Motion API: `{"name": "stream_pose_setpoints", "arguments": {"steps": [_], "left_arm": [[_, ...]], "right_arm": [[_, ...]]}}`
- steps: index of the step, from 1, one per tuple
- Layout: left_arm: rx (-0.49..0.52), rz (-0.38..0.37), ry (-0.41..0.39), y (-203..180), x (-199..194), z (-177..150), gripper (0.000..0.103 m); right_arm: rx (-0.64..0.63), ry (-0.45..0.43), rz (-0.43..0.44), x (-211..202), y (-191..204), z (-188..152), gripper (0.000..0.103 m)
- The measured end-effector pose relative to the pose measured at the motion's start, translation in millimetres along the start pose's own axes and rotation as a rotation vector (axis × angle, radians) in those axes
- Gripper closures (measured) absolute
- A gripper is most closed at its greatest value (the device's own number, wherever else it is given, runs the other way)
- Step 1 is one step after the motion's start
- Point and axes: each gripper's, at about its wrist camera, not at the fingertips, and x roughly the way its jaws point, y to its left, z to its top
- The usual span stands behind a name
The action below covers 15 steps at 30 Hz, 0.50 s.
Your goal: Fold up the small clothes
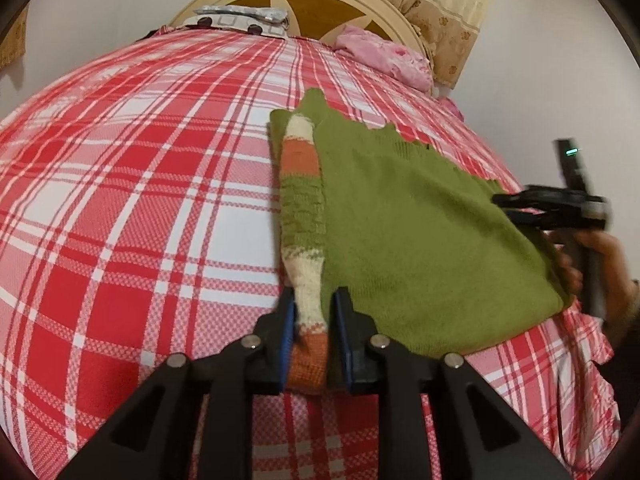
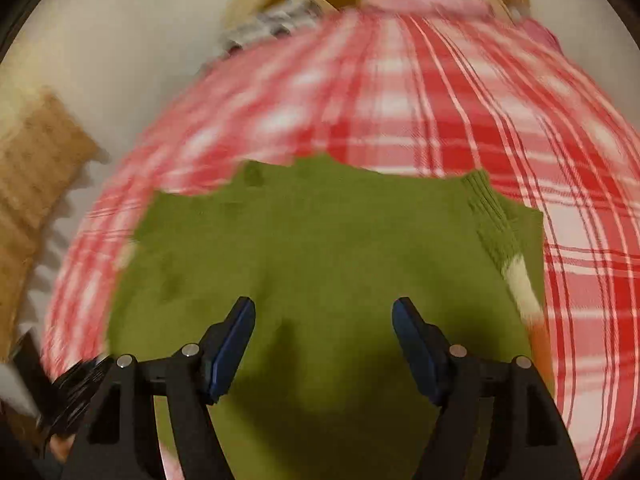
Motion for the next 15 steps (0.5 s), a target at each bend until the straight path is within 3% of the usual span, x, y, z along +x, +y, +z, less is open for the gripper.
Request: {"name": "stream_pose_setpoints", "arguments": {"steps": [1, 3, 4, 7, 11, 15], "left_arm": [[-0.008, -0.007, 0.001, 1, 0, 0, 0.080], [-0.011, -0.013, 0.000, 2, 0, 0, 0.080], [-0.010, -0.013, 0.000, 1, 0, 0, 0.080], [-0.016, -0.028, 0.001, 3, 0, 0, 0.078], [-0.015, -0.027, -0.002, 1, 0, 0, 0.075], [0.010, -0.011, -0.005, -4, -2, -2, 0.066]], "right_arm": [[0.031, -0.002, -0.050, 8, -13, 7, 0.031], [0.090, -0.037, -0.006, 10, -32, 20, 0.032], [0.104, -0.044, -0.040, 9, -36, 25, 0.032], [0.069, -0.092, -0.117, -5, -24, 26, 0.032], [-0.085, -0.105, 0.056, -33, 37, -8, 0.031], [-0.312, -0.076, 0.120, -32, 105, -48, 0.031]]}}
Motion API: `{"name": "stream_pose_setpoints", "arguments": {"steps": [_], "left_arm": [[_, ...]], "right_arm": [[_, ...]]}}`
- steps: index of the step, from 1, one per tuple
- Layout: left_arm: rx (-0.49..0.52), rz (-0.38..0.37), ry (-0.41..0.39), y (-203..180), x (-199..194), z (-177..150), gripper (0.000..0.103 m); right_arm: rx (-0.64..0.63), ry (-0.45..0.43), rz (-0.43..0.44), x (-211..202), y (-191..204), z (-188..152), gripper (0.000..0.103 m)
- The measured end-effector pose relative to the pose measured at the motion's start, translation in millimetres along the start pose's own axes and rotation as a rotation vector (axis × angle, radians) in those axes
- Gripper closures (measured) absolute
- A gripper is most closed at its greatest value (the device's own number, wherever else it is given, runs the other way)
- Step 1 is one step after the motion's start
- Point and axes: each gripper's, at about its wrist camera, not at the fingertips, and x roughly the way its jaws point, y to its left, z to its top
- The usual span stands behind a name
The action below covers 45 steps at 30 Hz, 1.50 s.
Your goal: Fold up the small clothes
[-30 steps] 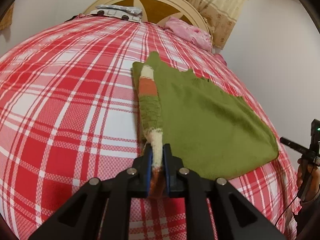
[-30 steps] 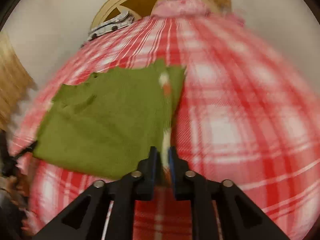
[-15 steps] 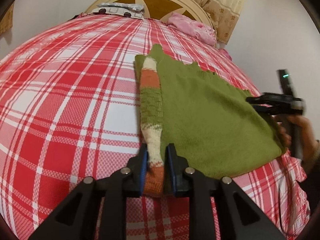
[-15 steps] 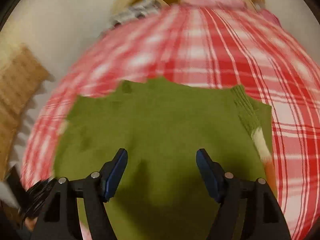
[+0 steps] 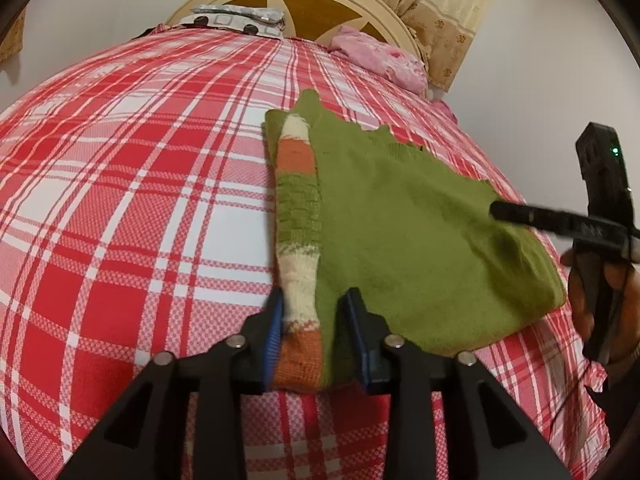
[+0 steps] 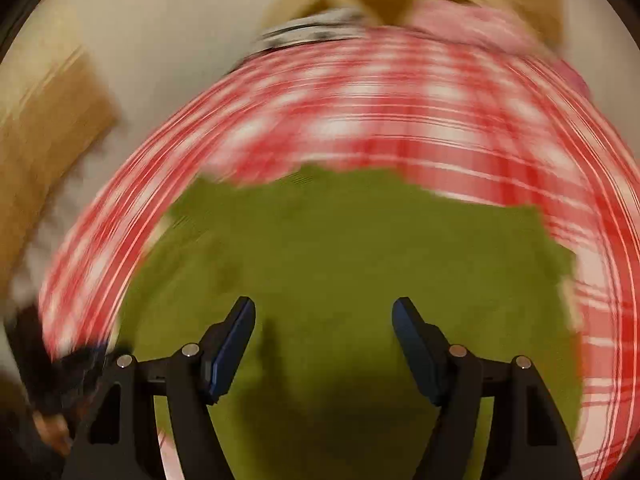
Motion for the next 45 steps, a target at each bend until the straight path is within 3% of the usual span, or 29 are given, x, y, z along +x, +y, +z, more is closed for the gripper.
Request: {"name": "stream_pose_setpoints", "arguments": {"steps": [2, 3, 7, 11, 13, 15, 21, 23, 25, 26, 27, 29, 32, 36, 39, 43, 45], "left_arm": [[0.009, 0.003, 0.000, -2, 0, 0, 0.064], [0.009, 0.002, 0.000, -2, 0, 0, 0.064], [0.001, 0.000, -0.003, -2, -1, -1, 0.064], [0.001, 0.001, -0.003, -2, -2, -1, 0.064], [0.003, 0.001, -0.004, -2, -2, -1, 0.064], [0.000, 0.003, -0.006, -1, -3, -2, 0.064], [0.007, 0.009, -0.014, -1, -4, -3, 0.058], [0.007, 0.010, -0.013, -1, -4, -3, 0.058], [0.011, 0.017, -0.012, -1, -4, -3, 0.057], [0.014, 0.027, -0.013, -2, -4, -3, 0.055], [0.016, 0.038, -0.017, -3, -5, -3, 0.055], [0.017, 0.069, -0.029, -4, -7, -4, 0.042], [0.011, 0.077, -0.033, -2, -7, -3, 0.036], [0.024, 0.091, -0.022, -4, -4, -3, 0.034], [0.037, 0.111, -0.020, -7, -4, -4, 0.034], [0.049, 0.132, -0.021, -10, -3, -4, 0.034], [0.049, 0.135, -0.022, -10, -3, -5, 0.034]], "right_arm": [[0.039, 0.052, 0.092, 18, 4, -9, 0.031], [0.050, 0.107, 0.043, 33, -2, -14, 0.031], [0.058, 0.029, -0.029, 18, -4, -20, 0.031], [-0.014, -0.061, 0.062, -9, 29, -28, 0.031], [-0.049, -0.028, 0.150, -5, 44, -37, 0.031], [-0.030, 0.048, 0.133, 16, 45, -43, 0.031], [-0.032, 0.034, 0.164, 3, 47, -61, 0.031], [0.000, -0.024, 0.182, -10, 41, -55, 0.031], [0.055, 0.039, 0.196, 0, 32, -52, 0.031], [0.063, 0.093, 0.191, 12, 35, -56, 0.031], [0.018, 0.088, 0.162, 13, 43, -63, 0.031], [-0.114, 0.063, 0.092, 5, 67, -79, 0.030], [-0.208, 0.041, 0.022, -5, 83, -97, 0.030], [-0.177, 0.000, 0.038, -17, 74, -96, 0.030], [-0.098, -0.068, 0.046, -27, 66, -75, 0.030], [-0.090, -0.049, -0.051, -7, 71, -58, 0.030], [-0.028, -0.002, -0.026, 8, 68, -60, 0.030]]}}
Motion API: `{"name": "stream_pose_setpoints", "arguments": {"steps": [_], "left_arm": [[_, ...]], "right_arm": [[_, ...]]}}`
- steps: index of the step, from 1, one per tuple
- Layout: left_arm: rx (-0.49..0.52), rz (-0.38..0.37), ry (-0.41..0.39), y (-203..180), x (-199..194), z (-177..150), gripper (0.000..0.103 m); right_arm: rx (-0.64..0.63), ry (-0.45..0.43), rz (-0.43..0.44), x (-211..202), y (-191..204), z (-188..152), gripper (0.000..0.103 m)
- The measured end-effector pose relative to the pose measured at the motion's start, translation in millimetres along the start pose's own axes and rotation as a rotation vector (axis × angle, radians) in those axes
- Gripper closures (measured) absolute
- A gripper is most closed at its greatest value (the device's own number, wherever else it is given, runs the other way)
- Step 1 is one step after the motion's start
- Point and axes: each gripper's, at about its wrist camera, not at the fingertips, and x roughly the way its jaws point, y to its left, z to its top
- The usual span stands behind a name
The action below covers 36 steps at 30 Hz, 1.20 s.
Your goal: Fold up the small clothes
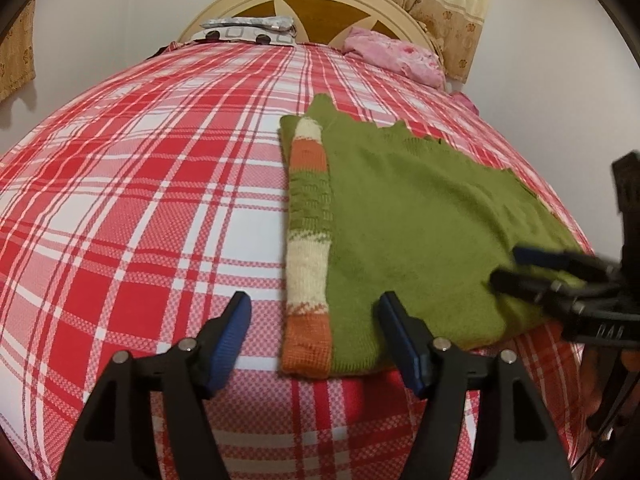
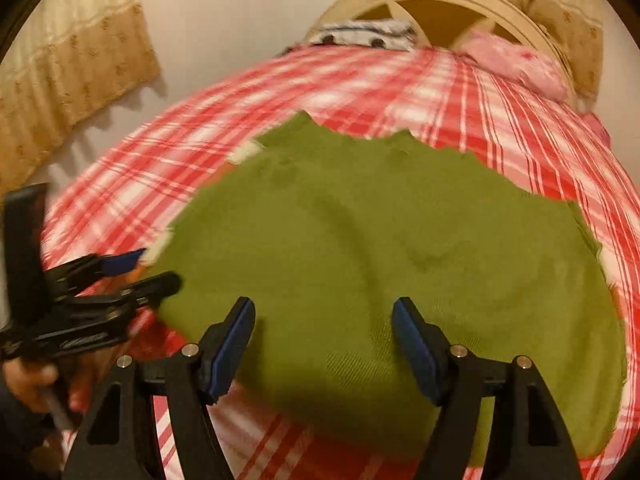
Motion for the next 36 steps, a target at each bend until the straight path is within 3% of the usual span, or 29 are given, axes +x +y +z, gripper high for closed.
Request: {"name": "stream_pose_setpoints", "arguments": {"steps": [1, 7, 11, 18, 28, 36], "left_arm": [[-0.001, 0.000, 0.000, 0, 0, 0, 0.033], [0.005, 0.000, 0.003, 0, 0, -1, 0.031], [0.007, -0.003, 0.009, -1, 0, 0, 0.028], [0.020, -0.012, 0.046, 0, -4, 3, 0.027], [0.063, 0.035, 0.042, 26, -21, 12, 0.027], [0.027, 0.026, 0.039, 64, -19, 34, 0.027]], "right_arm": [[0.019, 0.015, 0.023, 4, 1, -4, 0.030], [-0.143, -0.014, -0.077, 2, 32, -30, 0.029], [-0.138, -0.028, -0.061, -8, 29, -42, 0.029], [-0.149, -0.071, -0.052, -26, 36, -48, 0.029], [-0.317, -0.099, -0.092, -27, 78, -44, 0.029], [-0.425, -0.121, -0.083, -21, 118, -42, 0.029]]}}
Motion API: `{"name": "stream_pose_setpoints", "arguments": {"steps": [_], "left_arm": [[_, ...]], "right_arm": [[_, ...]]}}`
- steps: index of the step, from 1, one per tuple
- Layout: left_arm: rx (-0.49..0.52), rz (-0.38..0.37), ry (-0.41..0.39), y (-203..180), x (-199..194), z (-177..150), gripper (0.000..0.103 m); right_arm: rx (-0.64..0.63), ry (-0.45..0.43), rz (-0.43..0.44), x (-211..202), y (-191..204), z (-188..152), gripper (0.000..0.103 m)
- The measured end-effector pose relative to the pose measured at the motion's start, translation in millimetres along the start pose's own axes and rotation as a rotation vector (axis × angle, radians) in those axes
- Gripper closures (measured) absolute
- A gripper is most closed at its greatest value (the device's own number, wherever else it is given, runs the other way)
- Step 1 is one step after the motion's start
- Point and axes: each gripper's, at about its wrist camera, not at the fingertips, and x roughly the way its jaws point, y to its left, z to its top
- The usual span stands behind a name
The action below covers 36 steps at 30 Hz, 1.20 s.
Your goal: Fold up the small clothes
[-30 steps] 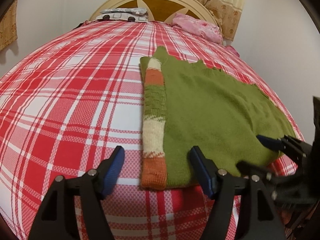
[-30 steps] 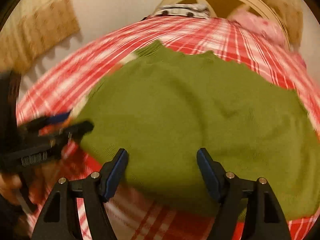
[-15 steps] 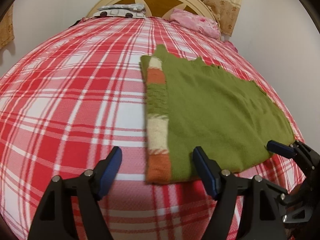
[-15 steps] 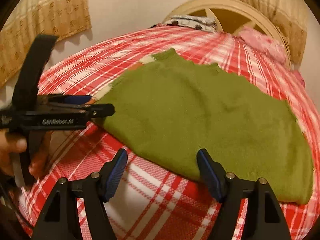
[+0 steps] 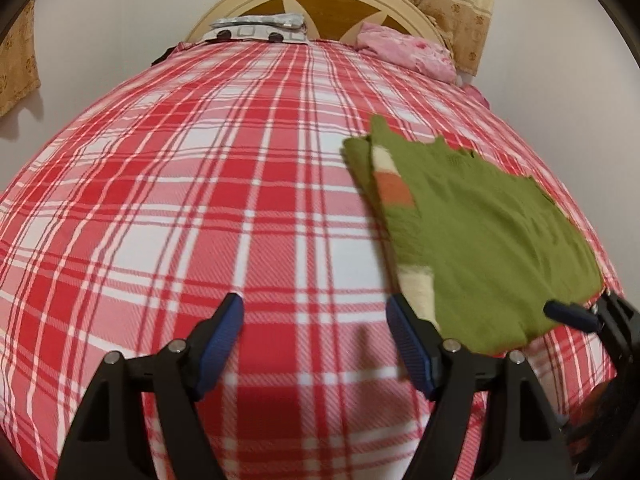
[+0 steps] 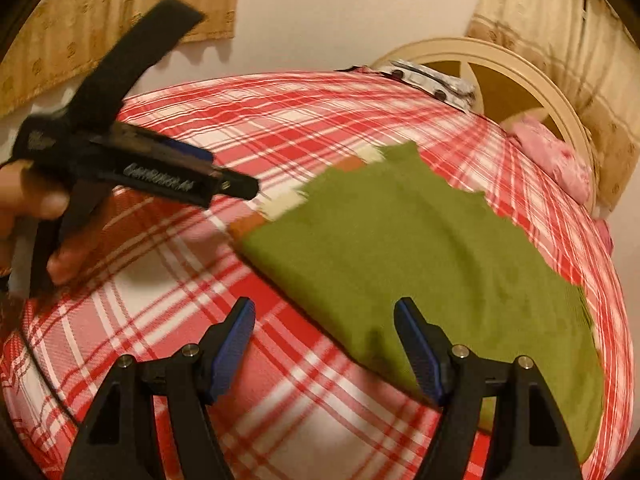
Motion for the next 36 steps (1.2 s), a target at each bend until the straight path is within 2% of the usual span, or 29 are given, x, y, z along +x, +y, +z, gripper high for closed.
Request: {"name": "stream_pose_setpoints", "arguments": {"steps": [2, 5, 8, 12, 14, 18, 20, 22, 24, 29, 31, 36], "left_arm": [[-0.020, -0.050, 0.013, 7, 5, 7, 0.027], [-0.069, -0.164, 0.055, 19, 17, 16, 0.027], [-0.116, -0.216, 0.071, 29, 31, 26, 0.027], [-0.163, -0.279, 0.081, 33, 45, 39, 0.027], [-0.160, -0.283, 0.085, 29, 55, 47, 0.026], [-0.092, -0.267, 0.105, 11, 75, 64, 0.026], [-0.109, -0.321, 0.114, 7, 85, 75, 0.026], [-0.132, -0.375, 0.120, 5, 92, 83, 0.026], [-0.130, -0.379, 0.116, 2, 97, 88, 0.026], [-0.134, -0.405, 0.105, -6, 112, 100, 0.026], [-0.137, -0.410, 0.104, -8, 115, 103, 0.026], [-0.160, -0.434, 0.109, -7, 123, 109, 0.026]], "right_arm": [[-0.025, 0.003, -0.006, 6, 6, 5, 0.029], [-0.069, 0.020, -0.035, 18, 15, 12, 0.029], [-0.097, 0.041, -0.078, 33, 21, 18, 0.029], [-0.107, 0.048, -0.081, 43, 29, 20, 0.029], [-0.129, 0.039, -0.096, 46, 35, 20, 0.029], [-0.150, 0.023, -0.149, 48, 36, 24, 0.029], [-0.131, 0.018, -0.172, 48, 29, 24, 0.031], [-0.113, 0.020, -0.153, 48, 25, 24, 0.031], [-0.115, 0.018, -0.155, 48, 26, 24, 0.031], [-0.162, 0.008, -0.164, 48, 35, 26, 0.045], [-0.172, 0.011, -0.153, 49, 37, 27, 0.055], [-0.160, 0.012, -0.139, 50, 35, 28, 0.057]]}}
